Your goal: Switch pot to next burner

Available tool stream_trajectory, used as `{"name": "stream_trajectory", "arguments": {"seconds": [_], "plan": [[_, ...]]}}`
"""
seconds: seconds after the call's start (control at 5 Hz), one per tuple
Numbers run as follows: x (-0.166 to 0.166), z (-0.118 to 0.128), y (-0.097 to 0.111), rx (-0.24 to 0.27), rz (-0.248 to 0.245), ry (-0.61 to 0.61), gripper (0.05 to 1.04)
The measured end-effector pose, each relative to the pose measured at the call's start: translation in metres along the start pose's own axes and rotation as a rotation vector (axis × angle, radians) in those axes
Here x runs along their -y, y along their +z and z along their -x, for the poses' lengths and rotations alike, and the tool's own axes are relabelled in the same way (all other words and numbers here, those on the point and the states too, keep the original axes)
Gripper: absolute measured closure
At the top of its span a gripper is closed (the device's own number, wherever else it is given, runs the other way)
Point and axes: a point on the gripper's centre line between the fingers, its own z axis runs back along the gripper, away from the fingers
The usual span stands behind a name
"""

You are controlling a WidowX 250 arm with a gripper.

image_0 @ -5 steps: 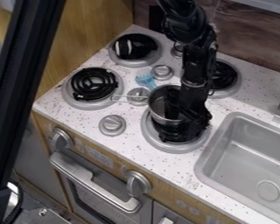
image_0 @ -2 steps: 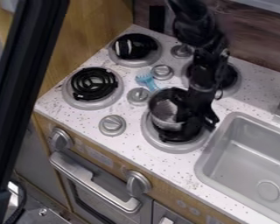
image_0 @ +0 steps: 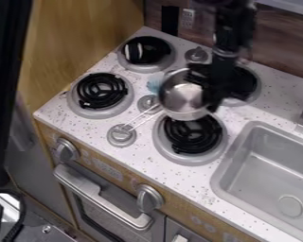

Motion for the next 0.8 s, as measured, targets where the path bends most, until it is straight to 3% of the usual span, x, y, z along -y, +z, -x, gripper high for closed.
{"name": "stream_trajectory", "arguments": {"seconds": [0.2, 0.4, 0.6, 0.8], "plan": [[-0.068, -0.004, -0.027, -0.023, -0.108, 0.306, 1.011], [-0.089, -0.016, -0.031, -0.001, -0.182, 0.38, 1.011], [-0.104, -0.027, -0.032, 0.026, -0.216, 0.382, 1.011], [-0.118, -0.04, -0.037, 0.021, -0.223, 0.414, 1.011]]}}
